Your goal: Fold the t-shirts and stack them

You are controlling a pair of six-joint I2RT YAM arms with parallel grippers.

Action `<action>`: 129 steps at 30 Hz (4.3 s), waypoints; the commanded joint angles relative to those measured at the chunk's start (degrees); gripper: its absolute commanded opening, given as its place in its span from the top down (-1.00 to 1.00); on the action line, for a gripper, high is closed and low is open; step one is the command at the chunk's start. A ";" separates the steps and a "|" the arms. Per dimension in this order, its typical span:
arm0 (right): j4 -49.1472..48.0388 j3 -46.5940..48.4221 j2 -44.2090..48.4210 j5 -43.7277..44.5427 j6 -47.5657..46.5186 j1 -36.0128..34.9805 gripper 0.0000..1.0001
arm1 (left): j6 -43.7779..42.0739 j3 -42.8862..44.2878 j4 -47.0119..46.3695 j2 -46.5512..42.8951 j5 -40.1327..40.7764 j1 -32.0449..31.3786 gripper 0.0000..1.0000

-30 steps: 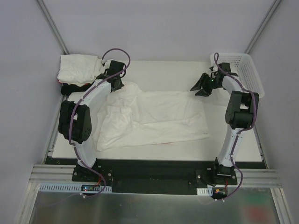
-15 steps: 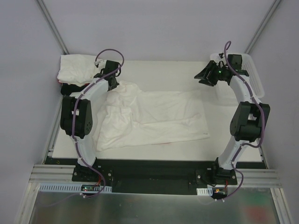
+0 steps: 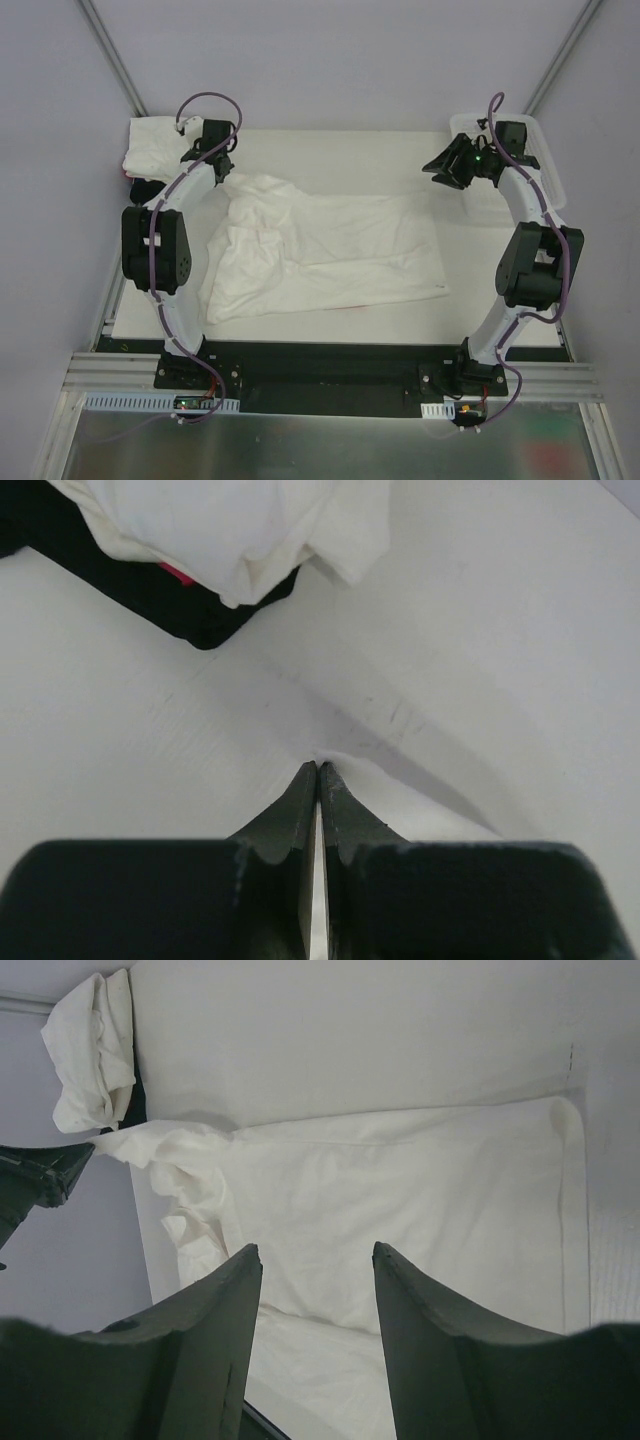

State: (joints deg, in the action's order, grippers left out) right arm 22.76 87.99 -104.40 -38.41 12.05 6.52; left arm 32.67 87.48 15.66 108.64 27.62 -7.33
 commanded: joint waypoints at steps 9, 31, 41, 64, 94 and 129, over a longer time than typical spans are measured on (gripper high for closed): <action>-1.85 -1.06 4.29 -0.87 0.25 1.74 -0.04 | -0.06 0.76 -1.60 -1.94 4.20 3.73 1.00; -5.18 3.06 -13.52 2.11 3.06 -5.02 -0.05 | -0.67 -4.34 -3.80 -9.23 4.91 6.89 1.00; -8.26 12.03 -25.94 0.71 6.58 -6.09 -0.04 | -1.02 -5.74 -3.80 -10.03 2.53 6.72 1.00; -4.48 26.89 -34.91 2.20 6.58 -5.38 0.13 | -2.26 -3.72 -3.71 -8.18 1.48 4.26 1.00; -6.50 30.75 -39.04 2.38 9.83 -7.84 0.25 | -2.61 -2.93 -3.53 -6.42 1.30 3.20 1.00; -2.46 34.10 -39.39 5.28 8.95 -4.15 0.94 | -3.05 -4.51 -3.18 -7.74 1.74 3.20 1.00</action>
State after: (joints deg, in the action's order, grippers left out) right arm 19.20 119.20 -143.72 -34.70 21.52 1.21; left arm 30.48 82.76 12.75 102.85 28.73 -3.44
